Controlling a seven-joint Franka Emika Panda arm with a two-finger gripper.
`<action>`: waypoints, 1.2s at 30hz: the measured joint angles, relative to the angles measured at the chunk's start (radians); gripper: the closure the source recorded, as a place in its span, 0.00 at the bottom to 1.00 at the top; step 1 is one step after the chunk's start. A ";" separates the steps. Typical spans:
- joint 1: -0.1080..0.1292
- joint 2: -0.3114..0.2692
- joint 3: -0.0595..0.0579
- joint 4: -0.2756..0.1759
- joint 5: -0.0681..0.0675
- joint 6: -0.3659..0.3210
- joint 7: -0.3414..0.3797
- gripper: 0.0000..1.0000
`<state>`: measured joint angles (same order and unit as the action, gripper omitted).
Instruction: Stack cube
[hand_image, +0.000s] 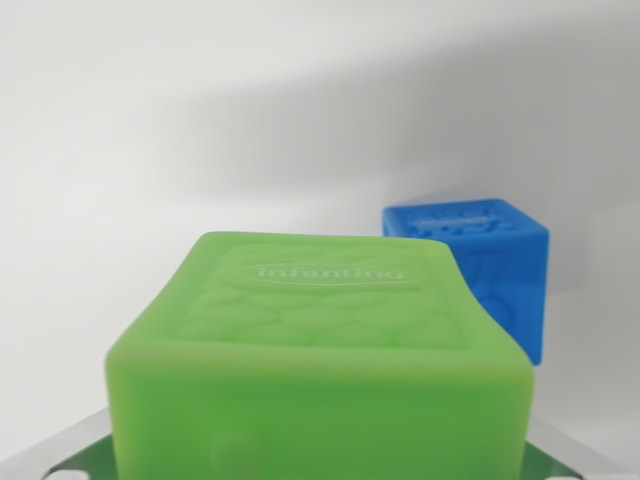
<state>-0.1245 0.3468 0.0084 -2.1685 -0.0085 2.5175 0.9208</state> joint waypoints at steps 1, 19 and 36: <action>-0.003 -0.003 0.000 -0.003 0.000 -0.001 -0.008 1.00; -0.058 -0.050 0.000 -0.034 0.000 -0.015 -0.145 1.00; -0.094 -0.052 0.000 -0.053 0.000 -0.003 -0.230 1.00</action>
<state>-0.2180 0.2944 0.0084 -2.2218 -0.0084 2.5146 0.6911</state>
